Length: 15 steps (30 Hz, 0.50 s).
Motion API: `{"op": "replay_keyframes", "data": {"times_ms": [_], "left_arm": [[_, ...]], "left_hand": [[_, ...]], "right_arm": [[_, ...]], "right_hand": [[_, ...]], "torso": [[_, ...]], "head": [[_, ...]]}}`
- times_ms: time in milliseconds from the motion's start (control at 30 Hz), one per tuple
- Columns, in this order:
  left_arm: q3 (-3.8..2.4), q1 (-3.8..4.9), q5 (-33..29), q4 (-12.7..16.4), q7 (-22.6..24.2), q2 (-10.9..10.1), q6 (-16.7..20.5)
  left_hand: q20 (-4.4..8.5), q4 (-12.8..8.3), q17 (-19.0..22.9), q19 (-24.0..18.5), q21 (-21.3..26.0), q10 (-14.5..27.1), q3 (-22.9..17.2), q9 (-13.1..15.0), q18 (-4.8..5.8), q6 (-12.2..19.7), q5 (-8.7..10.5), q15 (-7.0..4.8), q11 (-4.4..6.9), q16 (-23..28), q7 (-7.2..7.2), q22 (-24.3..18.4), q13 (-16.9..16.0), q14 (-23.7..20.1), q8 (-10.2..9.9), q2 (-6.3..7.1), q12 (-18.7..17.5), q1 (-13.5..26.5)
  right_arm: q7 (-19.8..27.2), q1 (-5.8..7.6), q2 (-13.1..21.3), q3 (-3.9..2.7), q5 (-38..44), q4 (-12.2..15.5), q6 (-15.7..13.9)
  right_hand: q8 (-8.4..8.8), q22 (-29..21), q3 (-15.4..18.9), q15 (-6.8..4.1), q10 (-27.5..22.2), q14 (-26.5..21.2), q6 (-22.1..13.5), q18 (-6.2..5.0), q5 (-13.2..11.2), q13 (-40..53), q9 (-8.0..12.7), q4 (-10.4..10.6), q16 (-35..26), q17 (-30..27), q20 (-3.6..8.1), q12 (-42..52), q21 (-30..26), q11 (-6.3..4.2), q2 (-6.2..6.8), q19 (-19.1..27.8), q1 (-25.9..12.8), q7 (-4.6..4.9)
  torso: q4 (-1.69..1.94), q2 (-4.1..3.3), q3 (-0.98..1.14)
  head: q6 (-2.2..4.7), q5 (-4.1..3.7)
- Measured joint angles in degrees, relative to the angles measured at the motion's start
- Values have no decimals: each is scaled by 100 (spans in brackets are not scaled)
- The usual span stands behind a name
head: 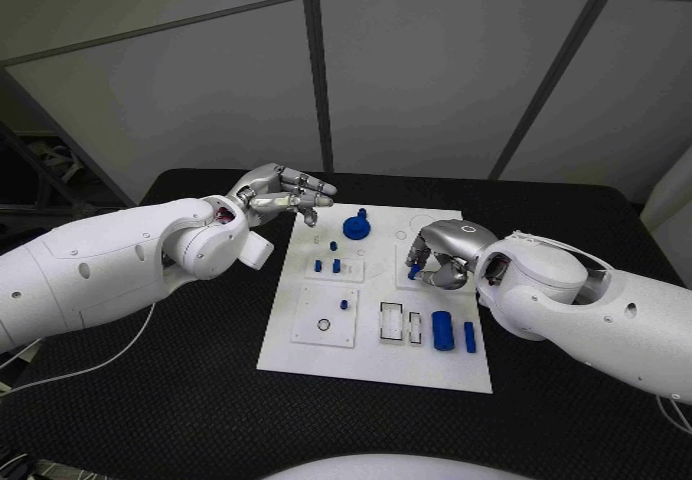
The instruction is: Assemble the parts on the task board
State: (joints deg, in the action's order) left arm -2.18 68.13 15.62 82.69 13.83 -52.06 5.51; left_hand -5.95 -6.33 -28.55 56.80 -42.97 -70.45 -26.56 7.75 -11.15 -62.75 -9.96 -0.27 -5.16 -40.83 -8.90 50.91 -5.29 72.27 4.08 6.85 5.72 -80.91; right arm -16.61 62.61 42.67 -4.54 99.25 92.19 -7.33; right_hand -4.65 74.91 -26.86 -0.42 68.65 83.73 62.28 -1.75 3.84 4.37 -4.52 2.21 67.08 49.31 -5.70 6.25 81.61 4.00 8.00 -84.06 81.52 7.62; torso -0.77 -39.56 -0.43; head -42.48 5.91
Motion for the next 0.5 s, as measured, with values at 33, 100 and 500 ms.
{"op": "replay_keyframes", "data": {"times_ms": [33,100,500], "left_arm": [[0,0,0,-1,-1,0,0],[0,0,0,-1,-3,0,0],[0,0,0,2,-18,-9,0]], "left_hand": [[0,0,0,0,0,0,0,0,0,0,0,0,0,0,0,0,0,0,0,0,0,0],[0,0,0,0,0,0,0,0,0,0,0,0,0,0,0,0,0,0,0,0,0,0],[0,0,-1,0,0,0,0,0,0,0,0,0,0,0,0,0,1,0,0,0,0,0]], "right_arm": [[1,0,-5,0,-1,-4,6],[2,1,-15,-1,-1,-15,19],[-9,26,-76,12,24,-98,91]], "right_hand": [[0,0,-16,0,27,0,19,0,0,2,-3,-17,0,12,0,0,0,-13,-22,0,3,-19],[-24,0,-24,-41,94,0,92,0,0,12,-13,-24,27,37,0,-1,46,-39,-36,0,-11,-30],[-65,0,-76,-82,272,1,241,0,-1,40,-61,-78,64,77,59,-4,111,-94,-66,20,7,-81]], "torso": [[-1,0,0],[-4,0,0],[-4,4,0]], "head": [[-3,0],[-9,3],[-30,-7]]}}
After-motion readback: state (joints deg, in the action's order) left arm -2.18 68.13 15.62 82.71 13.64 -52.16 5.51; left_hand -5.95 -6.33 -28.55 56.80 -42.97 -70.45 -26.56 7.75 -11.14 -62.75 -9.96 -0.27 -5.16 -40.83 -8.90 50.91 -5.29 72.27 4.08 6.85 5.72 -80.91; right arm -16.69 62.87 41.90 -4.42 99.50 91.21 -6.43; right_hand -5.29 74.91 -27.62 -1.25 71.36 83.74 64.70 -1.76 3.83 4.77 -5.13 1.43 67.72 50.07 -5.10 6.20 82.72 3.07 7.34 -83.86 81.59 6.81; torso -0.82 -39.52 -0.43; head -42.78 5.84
